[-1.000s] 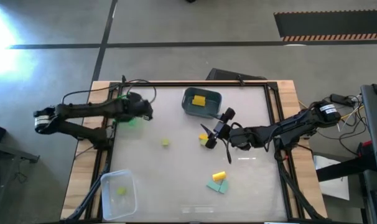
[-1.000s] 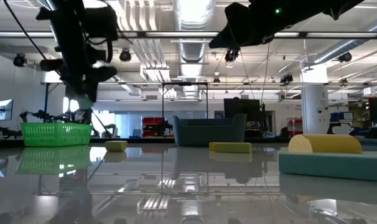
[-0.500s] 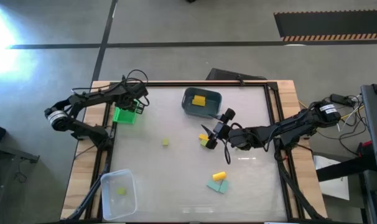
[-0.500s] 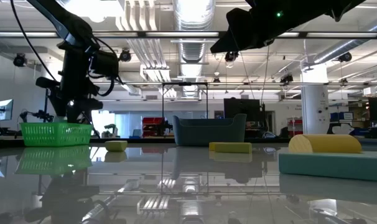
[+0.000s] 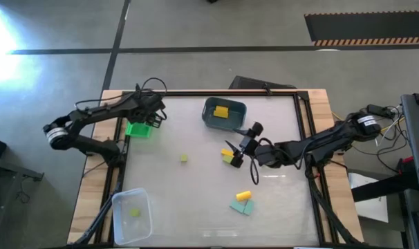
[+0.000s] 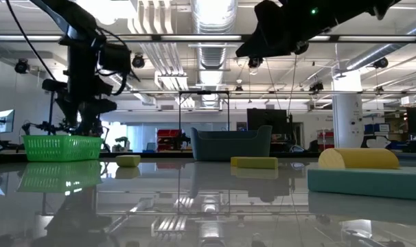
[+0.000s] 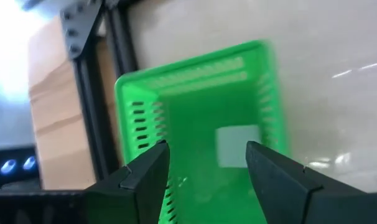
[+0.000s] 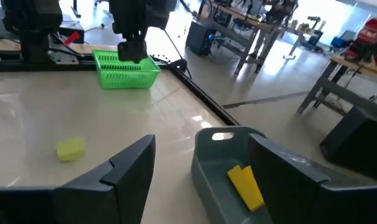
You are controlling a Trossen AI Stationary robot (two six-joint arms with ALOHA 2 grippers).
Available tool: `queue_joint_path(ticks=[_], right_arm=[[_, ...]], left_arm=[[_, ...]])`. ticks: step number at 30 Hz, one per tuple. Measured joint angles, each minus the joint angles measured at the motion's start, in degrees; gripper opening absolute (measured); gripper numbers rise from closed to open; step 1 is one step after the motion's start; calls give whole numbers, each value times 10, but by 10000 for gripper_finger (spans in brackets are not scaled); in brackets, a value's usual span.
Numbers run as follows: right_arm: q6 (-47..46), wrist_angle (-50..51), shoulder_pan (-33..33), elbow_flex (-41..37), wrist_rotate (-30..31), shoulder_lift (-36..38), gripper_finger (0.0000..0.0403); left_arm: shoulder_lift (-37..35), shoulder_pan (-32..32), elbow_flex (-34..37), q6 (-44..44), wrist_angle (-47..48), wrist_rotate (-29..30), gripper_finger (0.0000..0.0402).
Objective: Sort & place blocks by color
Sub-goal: Put the green block into the transparent bin
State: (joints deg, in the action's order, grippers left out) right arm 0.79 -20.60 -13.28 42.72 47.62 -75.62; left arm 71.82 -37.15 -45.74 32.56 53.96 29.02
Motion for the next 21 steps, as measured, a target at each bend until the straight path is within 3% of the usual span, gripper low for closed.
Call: queue_joint_path(ticks=[7, 12, 17, 21], right_arm=[[-68, 72, -1, 0, 0, 28, 231], [-122, 146, -1, 4, 0, 67, 219], [-157, 222, 7, 24, -5, 103, 206], [-252, 342, 24, 46, -86, 119, 193]], left_arm=[[-66, 114, 3, 17, -77, 4, 197], [-94, 235, 11, 42, -156, 61, 198], [-99, 334, 11, -30, -241, 76, 198], [-100, 389, 11, -94, -307, 76, 198]])
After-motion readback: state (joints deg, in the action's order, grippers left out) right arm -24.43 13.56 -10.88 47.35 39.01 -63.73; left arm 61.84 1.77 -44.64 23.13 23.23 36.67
